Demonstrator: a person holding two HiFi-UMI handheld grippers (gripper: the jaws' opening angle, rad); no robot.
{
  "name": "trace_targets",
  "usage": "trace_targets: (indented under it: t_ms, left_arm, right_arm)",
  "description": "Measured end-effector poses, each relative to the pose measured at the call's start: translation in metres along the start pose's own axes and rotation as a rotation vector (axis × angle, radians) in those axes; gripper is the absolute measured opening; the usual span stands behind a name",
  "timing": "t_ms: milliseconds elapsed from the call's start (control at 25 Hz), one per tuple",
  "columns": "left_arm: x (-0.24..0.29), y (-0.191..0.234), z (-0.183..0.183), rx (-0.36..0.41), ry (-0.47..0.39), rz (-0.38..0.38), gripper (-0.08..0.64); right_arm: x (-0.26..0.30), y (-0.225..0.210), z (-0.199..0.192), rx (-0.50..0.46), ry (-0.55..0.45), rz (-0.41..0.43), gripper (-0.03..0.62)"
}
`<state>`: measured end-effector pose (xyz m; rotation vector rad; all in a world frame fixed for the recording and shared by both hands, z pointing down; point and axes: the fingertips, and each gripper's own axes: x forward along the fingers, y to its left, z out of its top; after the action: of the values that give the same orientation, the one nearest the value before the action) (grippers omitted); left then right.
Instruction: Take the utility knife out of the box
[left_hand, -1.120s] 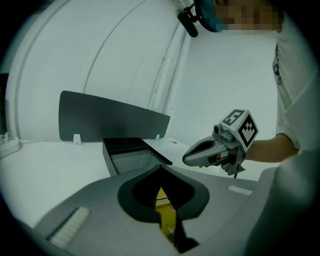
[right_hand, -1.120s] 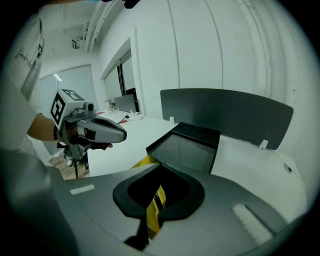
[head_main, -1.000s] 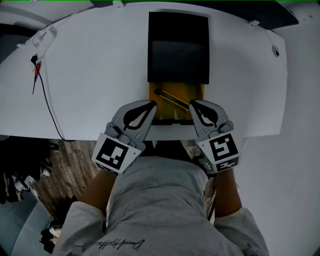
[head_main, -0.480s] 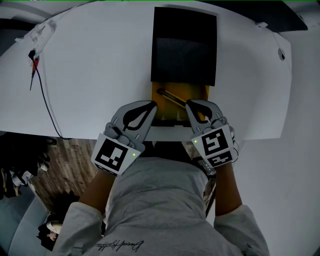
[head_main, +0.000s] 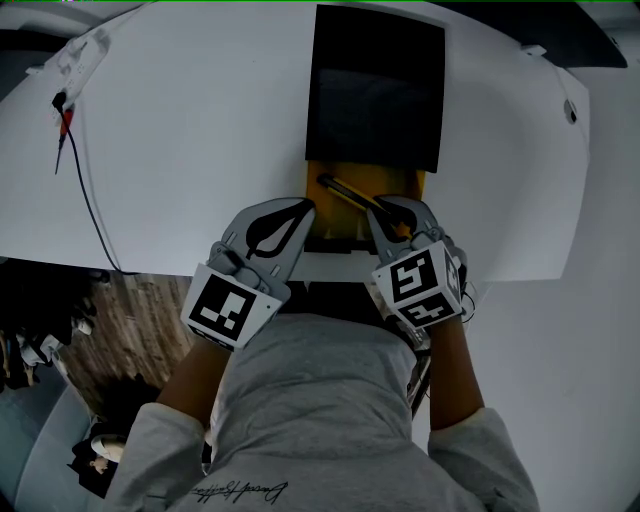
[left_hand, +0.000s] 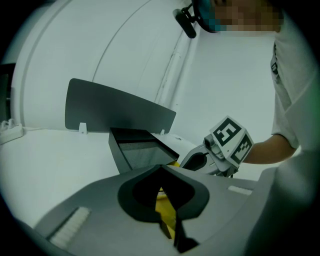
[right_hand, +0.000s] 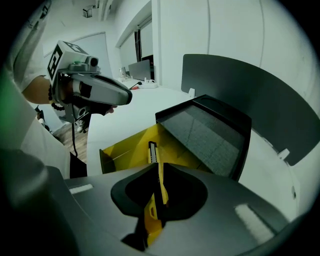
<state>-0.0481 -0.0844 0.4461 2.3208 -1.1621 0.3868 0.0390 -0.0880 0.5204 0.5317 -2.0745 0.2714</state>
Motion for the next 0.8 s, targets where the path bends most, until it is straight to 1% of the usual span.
trace_targets:
  t_ms: [200, 480, 800]
  left_arm:
    - [0.0, 0.002, -0.004, -0.013, 0.0, 0.004, 0.002]
    - [-0.001, 0.005, -0.01, -0.024, 0.008, 0.008, 0.002]
    - [-0.001, 0.008, -0.016, -0.029, 0.014, 0.013, 0.002]
  right_arm:
    - [0.007, 0.003, -0.004, -0.039, 0.056, 0.008, 0.076]
    - [0.017, 0.008, -0.01, -0.065, 0.115, 0.034, 0.114]
    - [0.026, 0.013, -0.019, -0.096, 0.173, 0.055, 0.14]
